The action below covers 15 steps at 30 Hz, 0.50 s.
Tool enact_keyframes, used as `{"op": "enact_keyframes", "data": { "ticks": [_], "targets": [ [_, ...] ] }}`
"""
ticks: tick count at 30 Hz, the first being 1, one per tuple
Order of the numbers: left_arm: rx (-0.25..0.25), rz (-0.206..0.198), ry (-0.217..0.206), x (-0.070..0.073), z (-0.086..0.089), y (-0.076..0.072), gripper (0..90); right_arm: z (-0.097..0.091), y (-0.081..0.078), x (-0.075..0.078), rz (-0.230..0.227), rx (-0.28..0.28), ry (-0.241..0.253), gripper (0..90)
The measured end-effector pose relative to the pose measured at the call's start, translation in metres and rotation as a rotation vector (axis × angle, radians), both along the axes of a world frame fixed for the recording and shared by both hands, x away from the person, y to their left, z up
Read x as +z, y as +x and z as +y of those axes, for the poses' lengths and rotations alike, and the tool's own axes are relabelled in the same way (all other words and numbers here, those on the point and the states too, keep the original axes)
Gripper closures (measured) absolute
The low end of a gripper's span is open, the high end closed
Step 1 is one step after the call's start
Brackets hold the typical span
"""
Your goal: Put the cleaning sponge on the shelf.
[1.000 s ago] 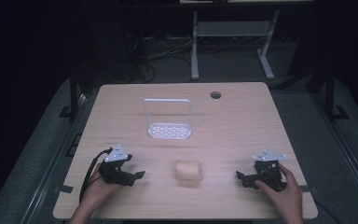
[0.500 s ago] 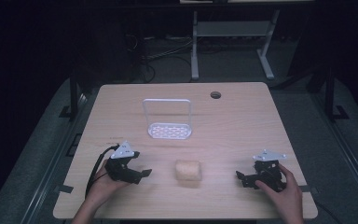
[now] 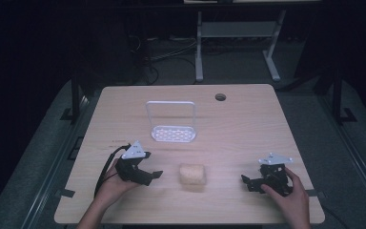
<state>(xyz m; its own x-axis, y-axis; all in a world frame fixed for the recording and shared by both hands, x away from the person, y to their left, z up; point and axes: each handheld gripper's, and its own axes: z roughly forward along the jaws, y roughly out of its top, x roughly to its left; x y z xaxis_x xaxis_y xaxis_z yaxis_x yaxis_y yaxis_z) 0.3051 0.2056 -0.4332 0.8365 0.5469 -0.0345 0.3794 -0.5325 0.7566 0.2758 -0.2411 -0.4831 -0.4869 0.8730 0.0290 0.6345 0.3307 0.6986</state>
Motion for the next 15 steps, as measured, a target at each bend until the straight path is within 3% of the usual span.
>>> {"op": "enact_keyframes", "data": {
  "ticks": [15],
  "targets": [
    [-0.06,-0.007,-0.002,0.005,-0.018,0.004,13.9,0.0,0.0,0.0,0.0,0.0,0.0,0.6]
  ]
}}
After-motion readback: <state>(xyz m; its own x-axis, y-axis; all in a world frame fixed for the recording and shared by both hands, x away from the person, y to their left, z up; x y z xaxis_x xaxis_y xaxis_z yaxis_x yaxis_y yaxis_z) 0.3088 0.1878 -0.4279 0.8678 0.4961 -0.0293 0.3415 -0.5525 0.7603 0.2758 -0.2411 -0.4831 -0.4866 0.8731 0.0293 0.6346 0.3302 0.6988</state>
